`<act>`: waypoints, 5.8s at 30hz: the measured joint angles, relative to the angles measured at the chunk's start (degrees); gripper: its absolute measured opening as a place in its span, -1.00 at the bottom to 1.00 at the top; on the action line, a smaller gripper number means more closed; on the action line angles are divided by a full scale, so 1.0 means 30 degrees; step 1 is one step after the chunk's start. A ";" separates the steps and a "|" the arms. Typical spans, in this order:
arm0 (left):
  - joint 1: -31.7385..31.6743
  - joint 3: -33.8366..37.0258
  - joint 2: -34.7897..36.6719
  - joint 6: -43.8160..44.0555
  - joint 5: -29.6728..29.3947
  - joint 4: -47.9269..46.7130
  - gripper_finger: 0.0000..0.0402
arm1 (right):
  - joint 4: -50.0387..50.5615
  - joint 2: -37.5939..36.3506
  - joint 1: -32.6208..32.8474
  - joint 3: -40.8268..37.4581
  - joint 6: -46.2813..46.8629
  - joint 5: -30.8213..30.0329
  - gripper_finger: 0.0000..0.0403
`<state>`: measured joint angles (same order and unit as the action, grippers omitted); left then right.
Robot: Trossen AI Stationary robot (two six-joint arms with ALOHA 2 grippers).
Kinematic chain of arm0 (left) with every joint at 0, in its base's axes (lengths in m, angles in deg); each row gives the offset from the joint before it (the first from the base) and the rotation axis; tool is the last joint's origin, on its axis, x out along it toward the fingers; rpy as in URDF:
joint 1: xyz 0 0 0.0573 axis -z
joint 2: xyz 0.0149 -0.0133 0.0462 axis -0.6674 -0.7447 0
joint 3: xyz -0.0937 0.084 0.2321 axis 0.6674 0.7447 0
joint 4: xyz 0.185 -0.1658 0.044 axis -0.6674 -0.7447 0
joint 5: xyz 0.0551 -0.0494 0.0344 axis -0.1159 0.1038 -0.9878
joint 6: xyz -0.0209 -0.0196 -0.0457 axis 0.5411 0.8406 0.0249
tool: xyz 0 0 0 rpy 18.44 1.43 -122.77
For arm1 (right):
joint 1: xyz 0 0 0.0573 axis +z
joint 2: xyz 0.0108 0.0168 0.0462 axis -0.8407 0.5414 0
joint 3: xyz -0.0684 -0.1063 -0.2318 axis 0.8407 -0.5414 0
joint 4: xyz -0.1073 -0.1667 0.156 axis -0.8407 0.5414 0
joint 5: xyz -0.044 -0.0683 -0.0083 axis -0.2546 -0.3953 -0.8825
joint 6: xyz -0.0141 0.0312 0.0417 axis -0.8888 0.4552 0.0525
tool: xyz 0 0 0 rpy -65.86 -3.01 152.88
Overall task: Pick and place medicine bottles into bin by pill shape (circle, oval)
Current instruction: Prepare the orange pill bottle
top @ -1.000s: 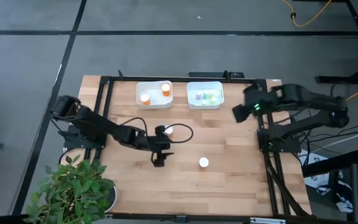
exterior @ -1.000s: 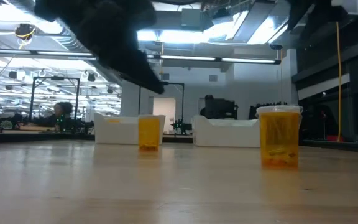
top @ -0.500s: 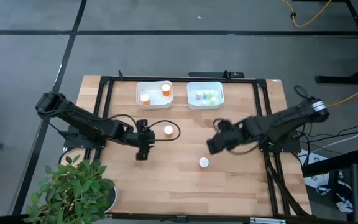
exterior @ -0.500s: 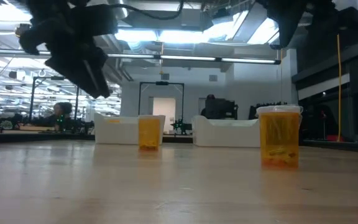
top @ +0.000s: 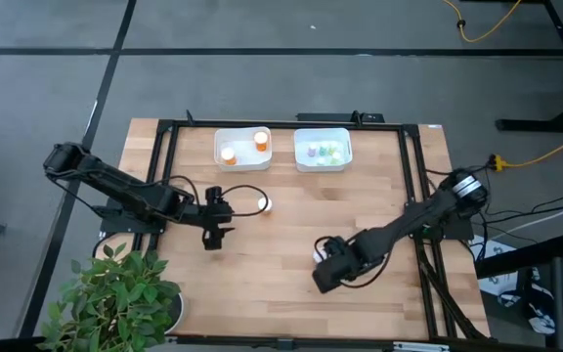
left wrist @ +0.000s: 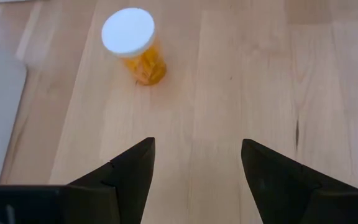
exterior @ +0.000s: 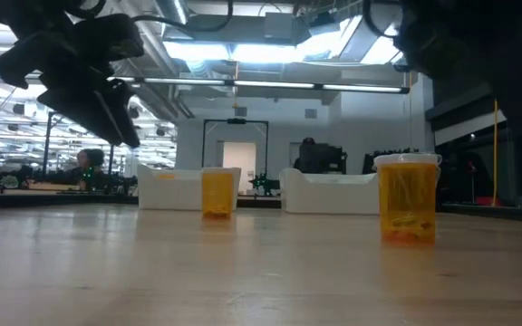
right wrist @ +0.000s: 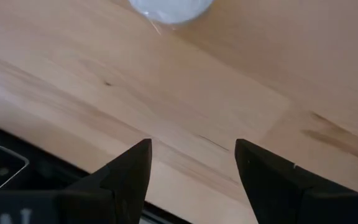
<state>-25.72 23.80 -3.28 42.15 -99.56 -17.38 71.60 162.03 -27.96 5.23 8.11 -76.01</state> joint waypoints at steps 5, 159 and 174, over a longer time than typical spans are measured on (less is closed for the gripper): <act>0.0005 0.0000 -0.0041 -0.0080 0.0015 0.0031 0.15 | -0.0302 0.0865 -0.0022 0.0000 -0.0044 0.0731 0.15; 0.0159 0.0000 0.2014 -0.0991 0.0054 -0.0110 0.15 | 0.2468 0.8829 -1.3413 1.1952 -1.8262 -0.0636 0.08; 0.0159 0.0000 0.2014 -0.0995 0.0058 -0.0146 0.15 | 0.1884 0.8829 -1.3450 1.1948 -1.9038 -0.0636 0.23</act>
<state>-25.24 23.80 2.76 39.16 -99.38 -17.82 77.26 188.52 -68.31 41.07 -49.01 -77.92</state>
